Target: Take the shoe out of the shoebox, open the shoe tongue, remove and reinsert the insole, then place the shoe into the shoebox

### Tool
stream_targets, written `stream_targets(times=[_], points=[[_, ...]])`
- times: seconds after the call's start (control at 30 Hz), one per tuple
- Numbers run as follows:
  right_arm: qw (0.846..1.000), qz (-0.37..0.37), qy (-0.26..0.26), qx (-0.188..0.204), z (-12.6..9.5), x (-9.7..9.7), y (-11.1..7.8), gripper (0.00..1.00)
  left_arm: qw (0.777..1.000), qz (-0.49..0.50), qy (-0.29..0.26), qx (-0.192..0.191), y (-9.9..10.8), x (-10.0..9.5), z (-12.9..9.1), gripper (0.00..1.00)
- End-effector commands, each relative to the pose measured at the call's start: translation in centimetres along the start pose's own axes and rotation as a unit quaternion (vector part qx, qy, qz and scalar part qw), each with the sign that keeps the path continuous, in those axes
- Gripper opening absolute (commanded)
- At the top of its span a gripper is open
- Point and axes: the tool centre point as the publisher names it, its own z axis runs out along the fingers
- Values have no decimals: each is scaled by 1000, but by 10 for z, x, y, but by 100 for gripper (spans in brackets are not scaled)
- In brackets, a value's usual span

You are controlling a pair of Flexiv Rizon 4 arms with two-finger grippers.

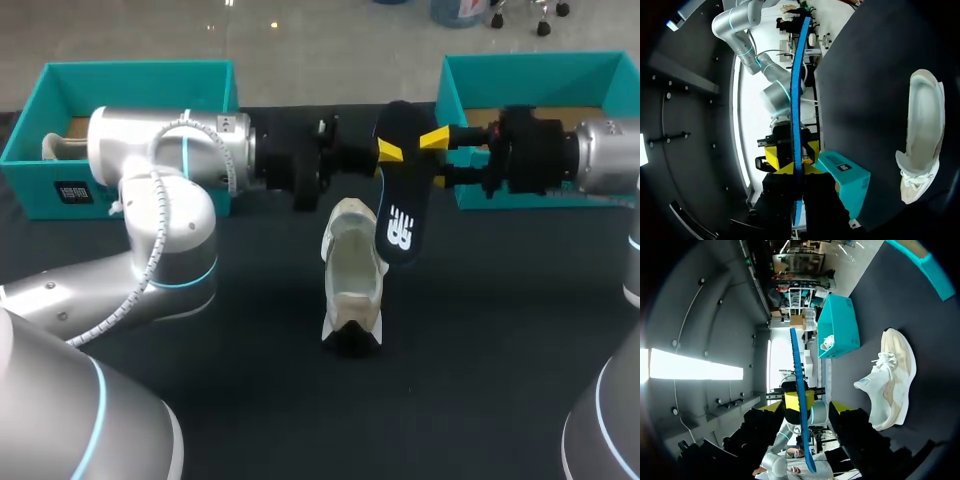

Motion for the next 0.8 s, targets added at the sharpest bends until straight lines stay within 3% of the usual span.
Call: stream_targets(times=[0.03, 0.33, 0.8], points=[[1000, -1, -21, -4, -16, -6, -3, 100, 1000, -8, 5, -5, -3, 0, -4, 0], [997, -25, -75, -26, -40, -23, 0, 100, 999, -25, 10, -18, -7, 7, -9, 0], [997, -25, -75, -26, -40, -23, 0, 100, 999, -28, 11, -19, -9, 6, -12, 0]])
